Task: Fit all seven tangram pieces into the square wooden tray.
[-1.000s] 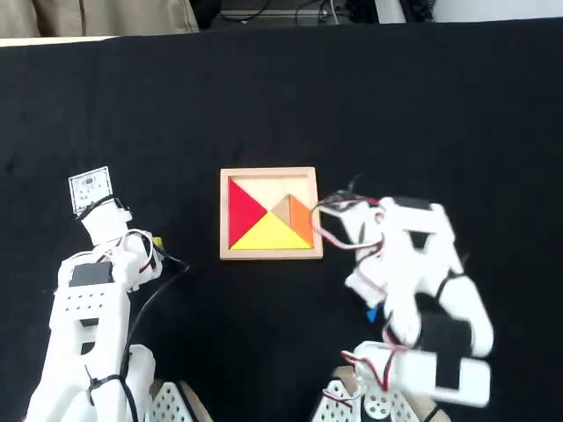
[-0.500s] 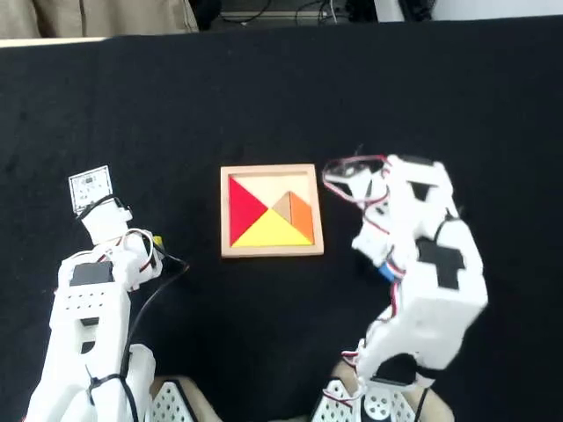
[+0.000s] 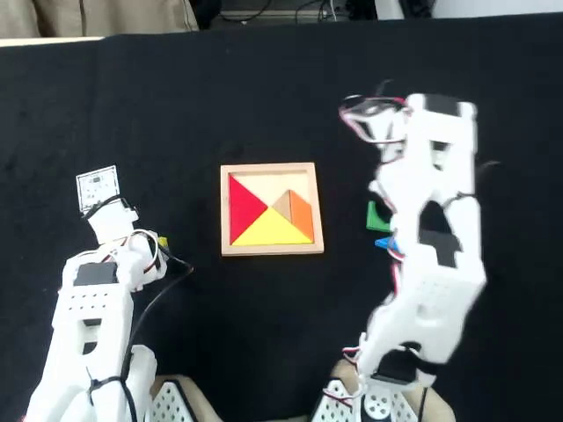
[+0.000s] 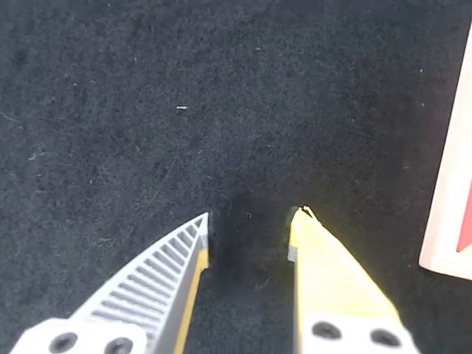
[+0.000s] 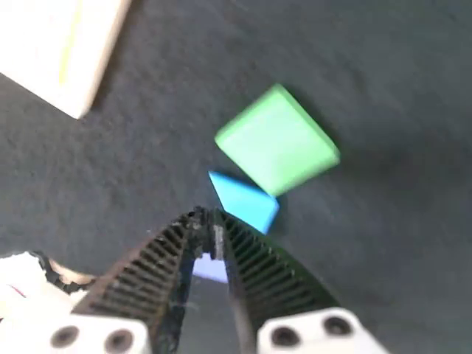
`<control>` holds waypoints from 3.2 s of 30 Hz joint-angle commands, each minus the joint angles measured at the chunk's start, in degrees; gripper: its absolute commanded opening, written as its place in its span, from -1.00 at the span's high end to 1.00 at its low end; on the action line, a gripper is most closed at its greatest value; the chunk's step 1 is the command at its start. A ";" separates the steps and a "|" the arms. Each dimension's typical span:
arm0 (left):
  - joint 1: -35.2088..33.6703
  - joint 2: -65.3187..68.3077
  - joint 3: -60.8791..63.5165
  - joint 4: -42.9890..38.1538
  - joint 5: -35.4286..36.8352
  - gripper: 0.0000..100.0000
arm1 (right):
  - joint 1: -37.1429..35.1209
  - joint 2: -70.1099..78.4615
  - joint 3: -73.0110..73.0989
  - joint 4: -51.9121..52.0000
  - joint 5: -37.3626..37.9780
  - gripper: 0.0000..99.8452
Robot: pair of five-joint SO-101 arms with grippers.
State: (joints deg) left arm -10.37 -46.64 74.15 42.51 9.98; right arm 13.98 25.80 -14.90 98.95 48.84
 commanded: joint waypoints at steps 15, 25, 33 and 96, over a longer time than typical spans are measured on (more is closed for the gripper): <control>0.66 -0.53 -0.22 -0.70 -0.26 0.62 | 18.37 -14.81 34.86 -8.70 22.77 0.98; 0.66 -0.62 0.31 -0.79 -0.26 0.62 | 17.23 -5.41 33.89 -15.47 22.86 0.98; 0.66 -0.62 0.31 -0.79 -0.26 0.62 | 6.15 -0.57 22.73 -15.65 22.68 0.98; 0.75 -0.62 0.31 -0.79 -0.26 0.62 | 11.16 20.18 -5.76 -41.85 -8.26 0.98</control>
State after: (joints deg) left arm -10.37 -46.64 74.95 42.51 9.98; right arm 22.42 42.15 -15.87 49.45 39.43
